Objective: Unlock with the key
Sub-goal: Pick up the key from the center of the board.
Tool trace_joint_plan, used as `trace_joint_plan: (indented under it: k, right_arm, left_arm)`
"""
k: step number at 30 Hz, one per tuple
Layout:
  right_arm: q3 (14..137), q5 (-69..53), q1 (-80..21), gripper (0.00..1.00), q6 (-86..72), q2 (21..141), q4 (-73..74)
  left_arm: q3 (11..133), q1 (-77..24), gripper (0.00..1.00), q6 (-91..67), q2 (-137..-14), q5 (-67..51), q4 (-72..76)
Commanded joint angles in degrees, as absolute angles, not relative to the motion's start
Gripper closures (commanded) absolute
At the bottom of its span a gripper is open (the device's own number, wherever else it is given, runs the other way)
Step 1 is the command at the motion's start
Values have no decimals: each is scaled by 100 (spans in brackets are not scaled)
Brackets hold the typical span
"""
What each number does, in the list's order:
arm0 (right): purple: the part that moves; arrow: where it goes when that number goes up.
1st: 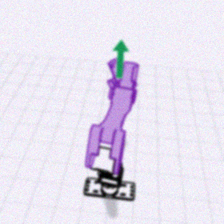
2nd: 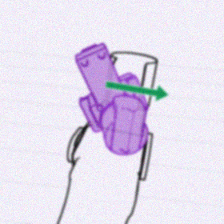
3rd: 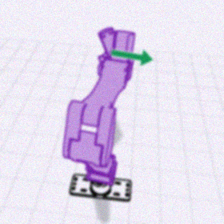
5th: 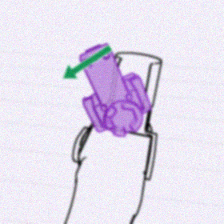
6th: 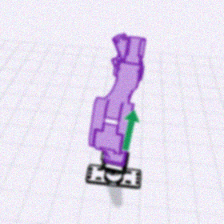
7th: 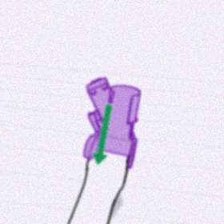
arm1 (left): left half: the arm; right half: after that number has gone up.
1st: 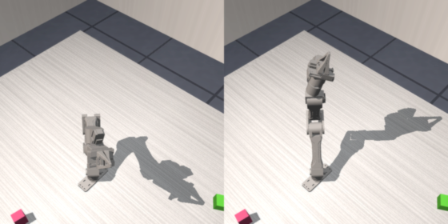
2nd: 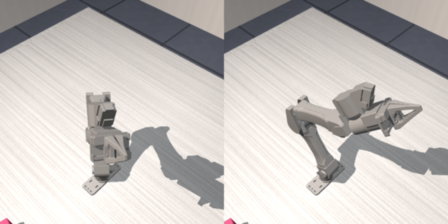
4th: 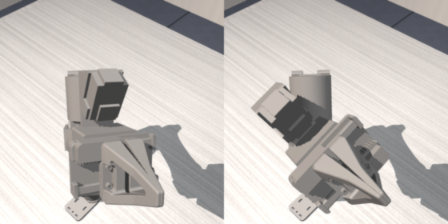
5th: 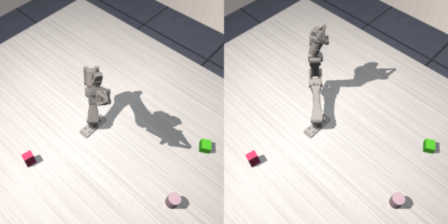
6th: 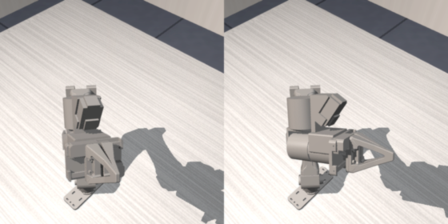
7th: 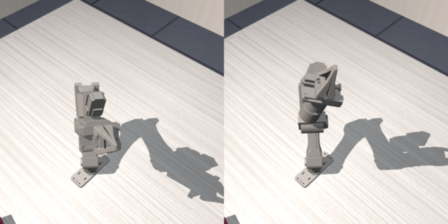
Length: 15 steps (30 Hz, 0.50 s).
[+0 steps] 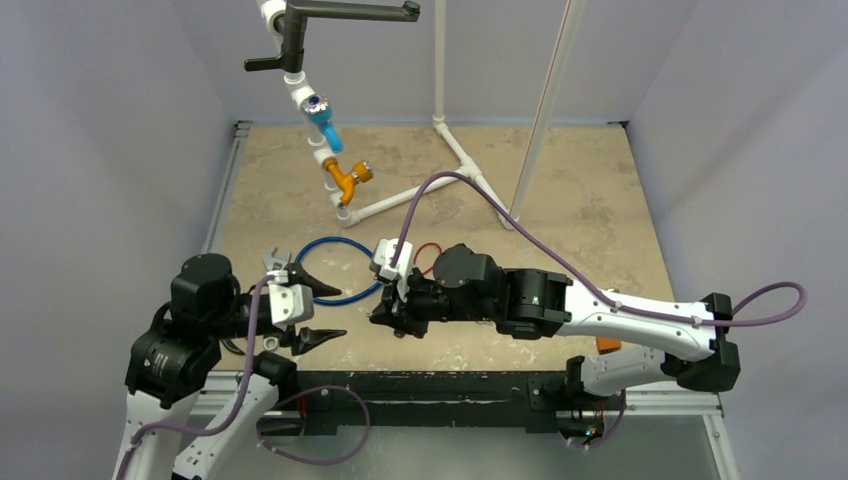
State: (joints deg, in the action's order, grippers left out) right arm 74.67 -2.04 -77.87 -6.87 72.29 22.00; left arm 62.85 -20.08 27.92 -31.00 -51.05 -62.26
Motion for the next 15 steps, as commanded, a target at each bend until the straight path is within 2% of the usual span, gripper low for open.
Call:
trace_joint_plan:
  k: [1,4,6,9,10,11,15]
  right_arm:
    - [7278,-228,-7771,100,-1015,6961,1487]
    - [7232,-291,-7770,100,-1108,6935,1256]
    - [7213,-324,-7776,100,-1159,6943,1115]
    - [7165,-291,-7770,100,-1226,6908,940]
    - [7137,-271,-7776,100,-1233,6890,878]
    - [7108,-246,-7776,100,-1246,6864,832]
    - [7050,-204,-7770,100,-1243,6826,741]
  left_arm:
    - [6052,-2048,38,2251,-2851,-5194,-5084]
    - [6153,-2043,43,1834,-3187,-5675,-5180]
    - [6195,-2046,53,1642,-3360,-5910,-5223]
    - [6035,-2048,86,1510,-3201,-5814,-4889]
    - [5962,-2048,93,1526,-3090,-5764,-4768]
    - [5918,-2048,96,1533,-2995,-5719,-4692]
    - [5979,-2048,97,1610,-2953,-5740,-4906]
